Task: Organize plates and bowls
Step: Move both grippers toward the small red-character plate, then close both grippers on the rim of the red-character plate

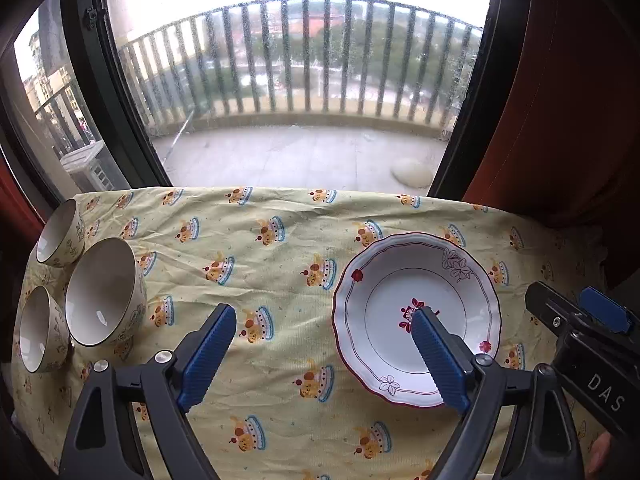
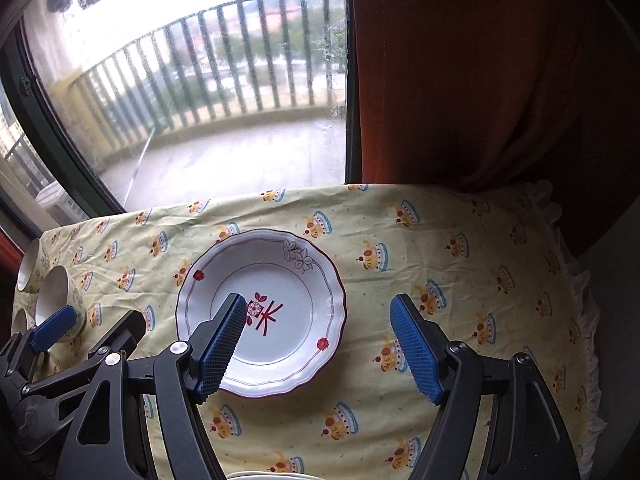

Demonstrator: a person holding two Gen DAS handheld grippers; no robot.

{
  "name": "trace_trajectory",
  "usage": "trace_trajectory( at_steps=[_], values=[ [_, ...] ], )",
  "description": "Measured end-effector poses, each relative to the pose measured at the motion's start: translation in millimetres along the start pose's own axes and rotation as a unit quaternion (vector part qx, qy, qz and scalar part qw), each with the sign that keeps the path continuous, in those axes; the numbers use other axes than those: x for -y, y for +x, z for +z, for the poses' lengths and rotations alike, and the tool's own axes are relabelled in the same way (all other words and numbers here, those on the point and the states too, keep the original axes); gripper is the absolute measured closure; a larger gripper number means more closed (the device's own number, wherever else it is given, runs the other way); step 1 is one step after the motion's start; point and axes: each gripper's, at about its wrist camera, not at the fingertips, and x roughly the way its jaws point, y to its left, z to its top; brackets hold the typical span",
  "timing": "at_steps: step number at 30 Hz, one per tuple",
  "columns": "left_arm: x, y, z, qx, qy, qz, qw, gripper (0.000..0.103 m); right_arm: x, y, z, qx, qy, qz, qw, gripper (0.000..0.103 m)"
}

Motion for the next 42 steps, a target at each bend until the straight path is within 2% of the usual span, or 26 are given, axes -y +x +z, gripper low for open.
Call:
trace_trajectory(
  at_steps=[10, 19, 21, 23, 28, 32, 35, 38, 42],
  values=[
    [14.0, 63.5, 2.6, -0.026, -0.020, 0.004, 0.9994, 0.017, 12.0, 73.1, 17.8, -0.034, -0.002, 0.003, 0.999, 0.027],
    [20.5, 98.2, -9.2, -0.055, -0.029, 0.017, 0.9979, 0.023, 13.8, 125.7, 8.1, -0.080, -0.007, 0.009, 0.997, 0.033],
    [22.3, 102.3, -10.6, -0.059, -0.030, 0.019, 0.9976, 0.029, 13.6, 132.7, 6.0, -0.086, -0.006, 0.007, 0.996, 0.038],
    [24.2, 107.5, -12.0, -0.067, -0.028, 0.016, 0.9972, 0.030, 13.3, 137.6, 3.9, -0.092, -0.006, 0.004, 0.996, 0.045],
    [28.6, 109.5, -14.6, -0.064, -0.030, 0.009, 0.9975, 0.035, 10.1, 140.5, 3.9, -0.093, -0.013, 0.008, 0.996, 0.048],
    [28.5, 108.2, -13.7, -0.063, -0.025, 0.004, 0.9977, 0.038, 5.4, 138.1, 8.1, -0.093, -0.017, 0.009, 0.995, 0.056],
    [29.4, 105.4, -14.9, -0.063, -0.019, 0.005, 0.9978, 0.040, 1.1, 136.4, 6.3, -0.089, -0.026, -0.001, 0.996, 0.056],
    [30.9, 102.7, -17.3, -0.063, -0.016, 0.001, 0.9979, 0.048, -2.4, 138.9, 5.7, -0.091, -0.029, -0.005, 0.995, 0.056],
    [31.1, 98.3, -21.2, -0.058, 0.002, 0.008, 0.9983, 0.048, -4.3, 135.3, -0.7, -0.092, -0.037, -0.009, 0.995, 0.056]
  ],
)
